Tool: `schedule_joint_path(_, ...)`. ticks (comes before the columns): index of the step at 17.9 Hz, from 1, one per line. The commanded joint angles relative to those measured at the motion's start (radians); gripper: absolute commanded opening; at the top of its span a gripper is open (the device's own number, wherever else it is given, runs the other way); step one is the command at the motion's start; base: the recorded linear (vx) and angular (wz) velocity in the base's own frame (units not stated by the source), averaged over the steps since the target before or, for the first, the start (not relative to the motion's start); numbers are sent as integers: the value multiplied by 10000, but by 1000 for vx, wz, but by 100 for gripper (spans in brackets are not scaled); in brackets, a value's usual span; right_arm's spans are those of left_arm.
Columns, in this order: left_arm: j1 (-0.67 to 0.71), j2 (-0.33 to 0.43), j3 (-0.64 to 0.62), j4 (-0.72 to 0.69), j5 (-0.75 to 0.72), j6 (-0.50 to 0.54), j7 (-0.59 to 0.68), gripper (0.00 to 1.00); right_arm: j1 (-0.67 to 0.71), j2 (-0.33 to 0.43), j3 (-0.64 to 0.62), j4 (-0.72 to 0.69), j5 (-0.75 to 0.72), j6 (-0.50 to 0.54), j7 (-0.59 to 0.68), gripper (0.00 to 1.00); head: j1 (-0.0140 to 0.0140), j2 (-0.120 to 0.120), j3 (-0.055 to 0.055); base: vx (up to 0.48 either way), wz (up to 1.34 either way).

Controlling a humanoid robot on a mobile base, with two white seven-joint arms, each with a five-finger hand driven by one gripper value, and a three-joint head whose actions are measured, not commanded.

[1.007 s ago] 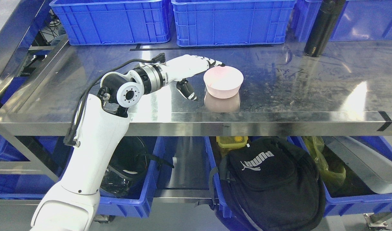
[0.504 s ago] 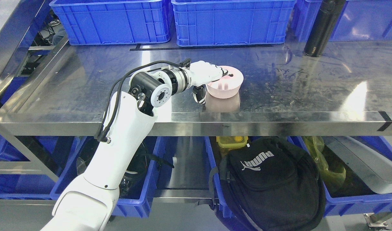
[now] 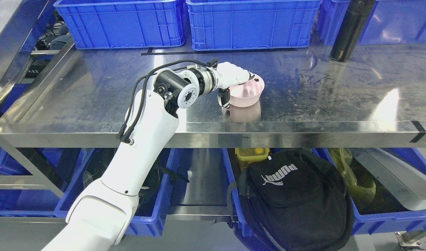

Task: Stack pink IKEA bowl on shelf middle layer
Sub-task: 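Hook the left hand fingers under the pink bowl's rim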

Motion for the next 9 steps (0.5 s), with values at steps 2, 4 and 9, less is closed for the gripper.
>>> schedule_joint_path(2, -162, -153, -261, 1228, 585, -79, -28, 73, 230, -175, 0, -175, 0, 5, 3, 100, 0, 0, 0, 0, 0)
schedule_joint_path(4, -162, -153, -261, 1274, 616, -79, -74, 67, 230, -175, 0, -175, 0, 5, 3, 100, 0, 0, 0, 0, 0)
schedule_joint_path(9, -131, -153, -215, 1305, 739, -232, -121, 46, 230, -175, 0, -175, 0, 5, 3, 100, 0, 0, 0, -4, 28)
